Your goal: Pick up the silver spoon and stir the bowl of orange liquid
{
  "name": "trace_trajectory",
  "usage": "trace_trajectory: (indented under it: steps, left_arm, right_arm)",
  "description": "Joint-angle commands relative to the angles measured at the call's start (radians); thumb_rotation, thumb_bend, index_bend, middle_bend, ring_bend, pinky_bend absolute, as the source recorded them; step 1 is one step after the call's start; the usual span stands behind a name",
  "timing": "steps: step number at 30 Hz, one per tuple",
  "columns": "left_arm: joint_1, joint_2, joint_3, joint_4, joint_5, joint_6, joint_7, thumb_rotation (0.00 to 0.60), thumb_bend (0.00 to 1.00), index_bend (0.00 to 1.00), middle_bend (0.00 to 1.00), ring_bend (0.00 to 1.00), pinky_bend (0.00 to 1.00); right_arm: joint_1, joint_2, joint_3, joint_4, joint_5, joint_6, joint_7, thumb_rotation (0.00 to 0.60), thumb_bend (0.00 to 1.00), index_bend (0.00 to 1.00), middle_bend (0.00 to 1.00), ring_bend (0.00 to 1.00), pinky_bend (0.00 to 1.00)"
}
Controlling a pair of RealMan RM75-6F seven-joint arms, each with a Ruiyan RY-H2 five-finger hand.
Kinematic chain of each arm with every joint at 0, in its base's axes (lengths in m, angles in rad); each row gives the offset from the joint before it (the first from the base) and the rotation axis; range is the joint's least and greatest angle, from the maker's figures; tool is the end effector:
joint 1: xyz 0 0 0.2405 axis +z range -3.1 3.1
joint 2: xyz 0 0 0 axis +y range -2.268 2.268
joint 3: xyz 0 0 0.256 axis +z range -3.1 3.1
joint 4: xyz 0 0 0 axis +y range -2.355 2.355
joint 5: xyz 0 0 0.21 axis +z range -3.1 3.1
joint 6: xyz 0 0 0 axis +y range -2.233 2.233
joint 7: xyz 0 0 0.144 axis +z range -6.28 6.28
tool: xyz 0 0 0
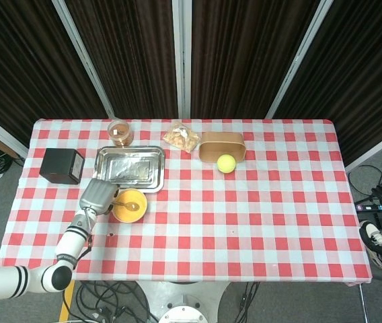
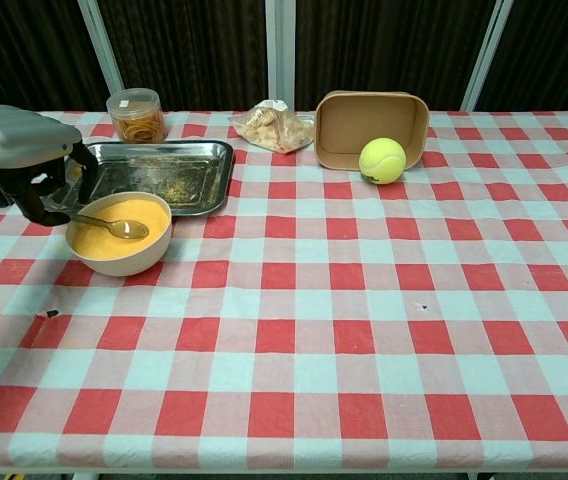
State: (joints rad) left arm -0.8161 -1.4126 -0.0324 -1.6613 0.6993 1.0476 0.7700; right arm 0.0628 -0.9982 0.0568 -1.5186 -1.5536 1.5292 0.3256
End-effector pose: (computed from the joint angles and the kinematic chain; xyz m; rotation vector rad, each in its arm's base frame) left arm -0.1859 0.3285 0.0087 -1.8726 -0.8373 -0.4521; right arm -0.3284 -0.1768 0.2126 1.3489 -0.9400 1.0378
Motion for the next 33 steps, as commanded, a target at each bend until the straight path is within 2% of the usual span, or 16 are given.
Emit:
trace_trajectory:
  steps: [1, 33]
  left_arm:
    - [0.000, -0.007, 0.000, 0.012, 0.000, -0.004, -0.005, 0.600, 0.30, 0.54, 0.96, 0.95, 0.95]
    - [-0.021, -0.016, 0.006, 0.062, -0.059, -0.053, -0.010, 0.600, 0.35, 0.59, 0.97, 0.95, 0.95]
  right_arm:
    - [0.000, -0.001, -0.001, 0.001, 0.000, -0.002, 0.001, 0.600, 0.27, 0.00, 0.05, 0.00, 0.00]
    - [-0.006, -0.007, -0.002, 0.005, 0.004, -0.005, 0.004, 0.600, 0.27, 0.00, 0.05, 0.00, 0.00]
